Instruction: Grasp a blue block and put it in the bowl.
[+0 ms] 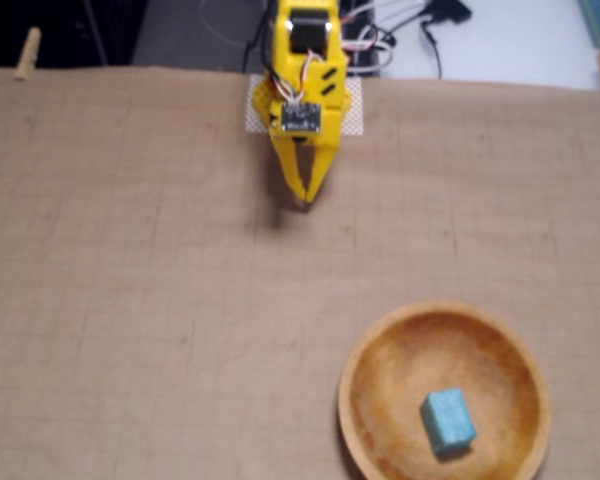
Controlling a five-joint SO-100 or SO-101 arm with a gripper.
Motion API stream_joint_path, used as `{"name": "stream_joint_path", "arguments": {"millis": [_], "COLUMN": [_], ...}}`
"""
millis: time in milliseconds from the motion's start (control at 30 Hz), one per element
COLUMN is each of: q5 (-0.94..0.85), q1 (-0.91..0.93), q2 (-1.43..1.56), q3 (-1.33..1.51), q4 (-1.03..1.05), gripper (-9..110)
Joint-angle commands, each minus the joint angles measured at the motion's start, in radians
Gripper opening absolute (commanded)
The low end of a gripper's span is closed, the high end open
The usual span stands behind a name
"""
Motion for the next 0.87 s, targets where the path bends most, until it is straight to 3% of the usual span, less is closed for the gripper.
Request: {"name": "stream_joint_path", "arguments": {"millis": [0, 833], "q5": [-0.009, -0.008], "q1": [0.002, -0.006], "q2": [0.006, 0.003], "q3": [-0.003, -0.003], "q4": [-0.011, -0.012], "gripper": [-2, -2]}}
